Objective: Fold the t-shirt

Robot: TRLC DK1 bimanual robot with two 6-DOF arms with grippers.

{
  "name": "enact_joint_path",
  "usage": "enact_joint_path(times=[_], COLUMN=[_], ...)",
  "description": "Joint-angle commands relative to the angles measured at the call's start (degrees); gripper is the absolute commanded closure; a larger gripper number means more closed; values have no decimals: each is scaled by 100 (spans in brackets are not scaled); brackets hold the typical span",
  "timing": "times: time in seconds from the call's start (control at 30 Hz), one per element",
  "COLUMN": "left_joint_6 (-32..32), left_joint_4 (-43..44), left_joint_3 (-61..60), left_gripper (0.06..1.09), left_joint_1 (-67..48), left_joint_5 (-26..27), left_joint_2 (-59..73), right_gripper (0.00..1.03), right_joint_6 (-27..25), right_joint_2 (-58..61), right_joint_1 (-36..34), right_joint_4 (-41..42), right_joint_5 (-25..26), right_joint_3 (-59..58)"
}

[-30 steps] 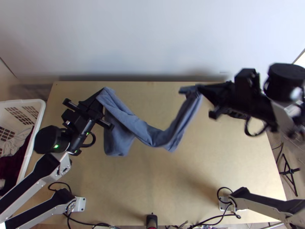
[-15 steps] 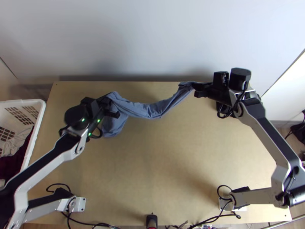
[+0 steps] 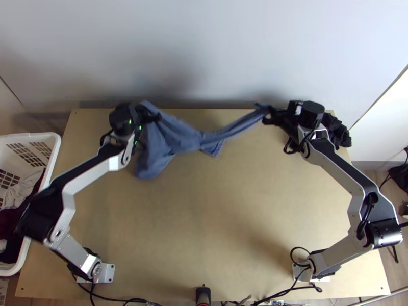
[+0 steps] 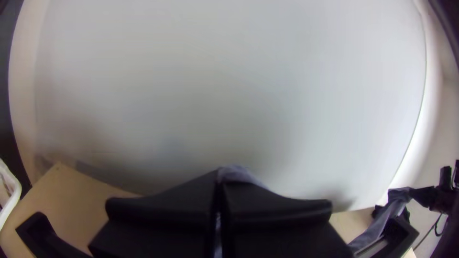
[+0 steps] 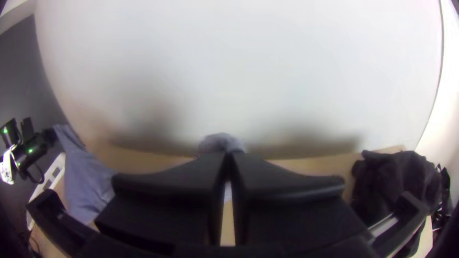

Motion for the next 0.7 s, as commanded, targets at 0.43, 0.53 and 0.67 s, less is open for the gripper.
enact_joint_path(times=[0.43,0.53,0.67], left_joint_6=[120,410,999], left_joint_4=[52,52,-53], left_joint_3=[501,-510,-1714], left_gripper=[105,105,105], left_joint_1=[-526,-957,-1633], left_joint_5=[-914,-571,-228], left_joint_2=[-135,-636,-1146], right_gripper=[100,100,100], right_joint_6=[-54,-546,-1047], right_joint_2=[-398,-723,-1110], right_joint_1=[439,694,764], right_joint_4=[937,946,410], right_joint_5=[1627,1407,677], right_joint_3=[-217,-1105,-1755])
